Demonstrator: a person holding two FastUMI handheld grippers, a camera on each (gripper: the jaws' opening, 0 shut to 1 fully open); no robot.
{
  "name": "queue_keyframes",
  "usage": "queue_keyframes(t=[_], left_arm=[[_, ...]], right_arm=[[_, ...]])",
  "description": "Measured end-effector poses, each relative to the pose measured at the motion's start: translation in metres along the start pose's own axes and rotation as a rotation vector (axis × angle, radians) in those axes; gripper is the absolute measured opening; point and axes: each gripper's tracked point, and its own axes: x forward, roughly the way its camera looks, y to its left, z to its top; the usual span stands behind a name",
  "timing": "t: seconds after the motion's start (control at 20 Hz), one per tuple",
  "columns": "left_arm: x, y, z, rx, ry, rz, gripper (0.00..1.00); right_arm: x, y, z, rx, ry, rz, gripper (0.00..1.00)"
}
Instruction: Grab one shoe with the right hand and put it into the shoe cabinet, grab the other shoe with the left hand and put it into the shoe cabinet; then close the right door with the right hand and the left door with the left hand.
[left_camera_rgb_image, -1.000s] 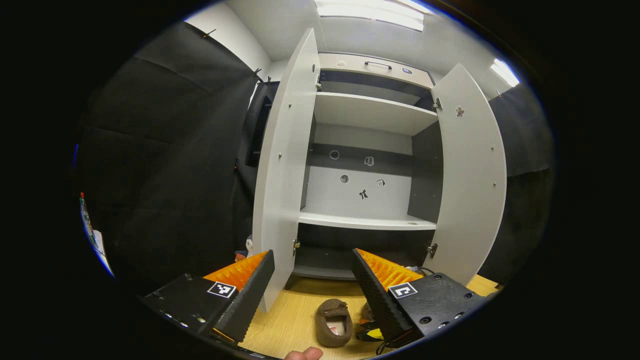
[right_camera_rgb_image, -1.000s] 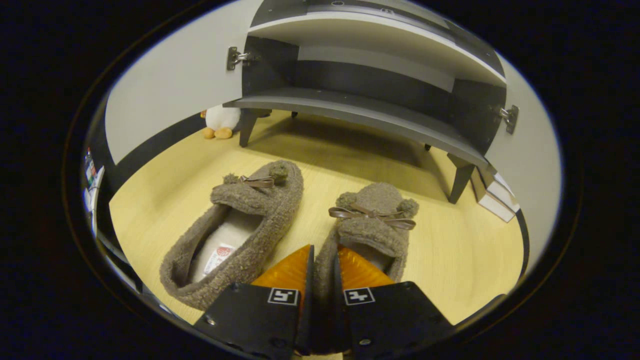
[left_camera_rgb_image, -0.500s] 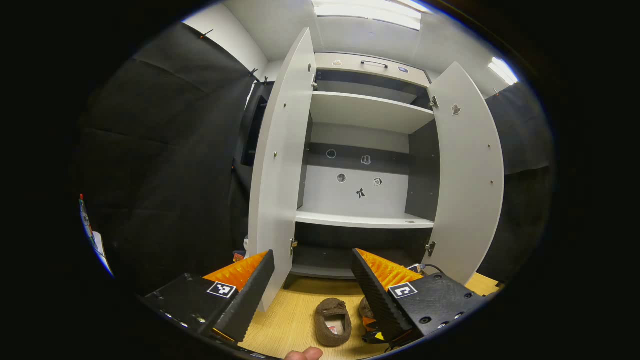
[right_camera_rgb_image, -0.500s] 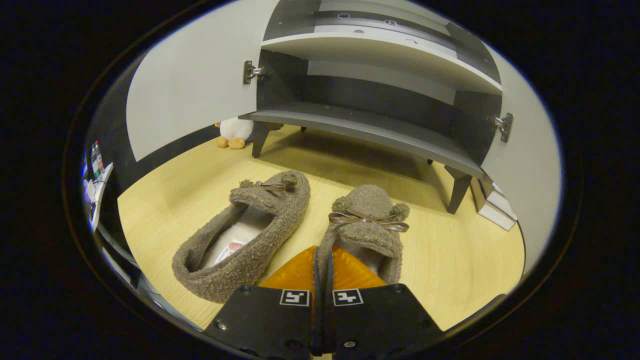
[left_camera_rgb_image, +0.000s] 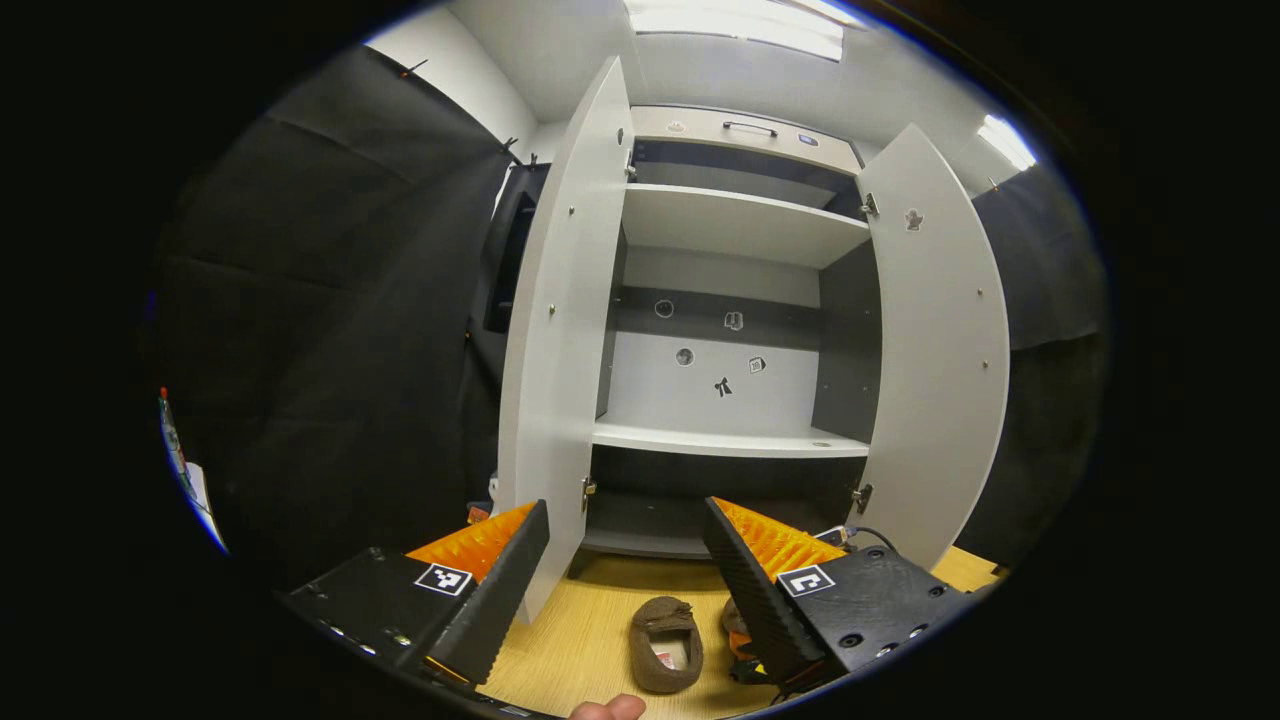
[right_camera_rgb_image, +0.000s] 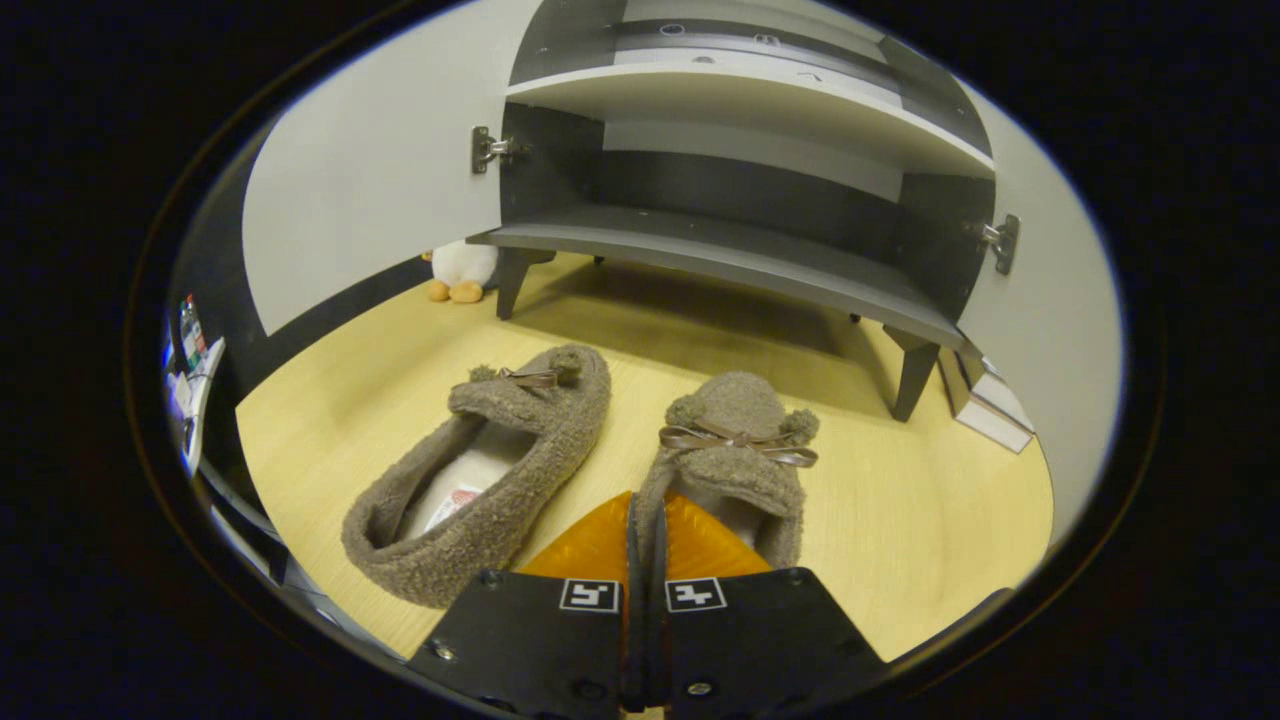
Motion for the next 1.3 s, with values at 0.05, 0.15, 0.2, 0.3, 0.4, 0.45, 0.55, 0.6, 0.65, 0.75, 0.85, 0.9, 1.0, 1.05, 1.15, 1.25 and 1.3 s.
queue_keyframes(t=[0.05, 0.15, 0.2, 0.3, 0.4, 0.45, 0.55, 0.6, 0.65, 0.75, 0.85, 0.9, 1.0, 1.05, 1.15, 1.25, 1.3], left_arm=[[0.0, 0.0, 0.0, 0.0, 0.0, 0.0, 0.95], [0.0, -0.001, -0.001, 0.0, 0.003, -0.003, 0.95], [0.0, -0.002, -0.001, -0.001, 0.003, -0.006, 0.95], [0.002, -0.004, -0.002, -0.001, 0.004, -0.013, 0.95], [0.004, -0.006, -0.003, -0.001, 0.003, -0.019, 0.95], [0.004, -0.008, -0.003, -0.002, 0.003, -0.023, 0.95], [0.006, -0.012, -0.004, -0.008, 0.006, -0.035, 0.95], [0.006, -0.015, -0.005, -0.012, 0.005, -0.041, 0.95], [0.006, -0.017, -0.004, -0.016, 0.003, -0.045, 0.95], [0.006, -0.02, -0.003, -0.025, -0.005, -0.054, 0.95], [0.005, -0.024, -0.003, -0.034, -0.009, -0.069, 0.95], [0.004, -0.026, -0.002, -0.036, -0.013, -0.073, 0.95], [-0.003, -0.031, 0.0, -0.036, -0.015, -0.079, 0.95], [-0.005, -0.031, -0.001, -0.036, -0.014, -0.078, 0.95], [-0.009, -0.032, -0.001, -0.037, -0.015, -0.075, 0.95], [-0.012, -0.031, -0.001, -0.037, -0.016, -0.066, 0.95], [-0.013, -0.03, 0.0, -0.034, -0.017, -0.061, 0.95]], right_arm=[[-0.003, -0.002, 0.002, 0.002, -0.009, -0.01, 0.04], [-0.013, -0.011, 0.012, -0.003, -0.057, -0.037, 0.04], [-0.021, -0.014, 0.019, -0.004, -0.083, -0.036, 0.04], [-0.043, -0.022, 0.04, 0.0, -0.142, -0.04, 0.04], [-0.073, -0.032, 0.075, 0.021, -0.218, -0.033, 0.04], [-0.089, -0.039, 0.096, 0.03, -0.257, -0.033, 0.04], [-0.12, -0.054, 0.146, 0.01, -0.335, -0.036, 0.04], [-0.132, -0.06, 0.173, -0.007, -0.363, -0.038, 0.04], [-0.142, -0.065, 0.199, -0.022, -0.394, -0.041, 0.04], [-0.157, -0.075, 0.255, -0.057, -0.447, -0.055, 0.04], [-0.151, -0.09, 0.302, -0.087, -0.445, -0.093, 0.05], [-0.143, -0.098, 0.326, -0.092, -0.436, -0.108, 0.04], [-0.115, -0.11, 0.361, -0.102, -0.373, -0.133, 0.04], [-0.099, -0.12, 0.375, -0.115, -0.337, -0.151, 0.04], [-0.068, -0.134, 0.395, -0.14, -0.258, -0.198, 0.04], [-0.044, -0.139, 0.404, -0.129, -0.19, -0.218, 0.04], [-0.034, -0.135, 0.402, -0.124, -0.145, -0.211, 0.04]])
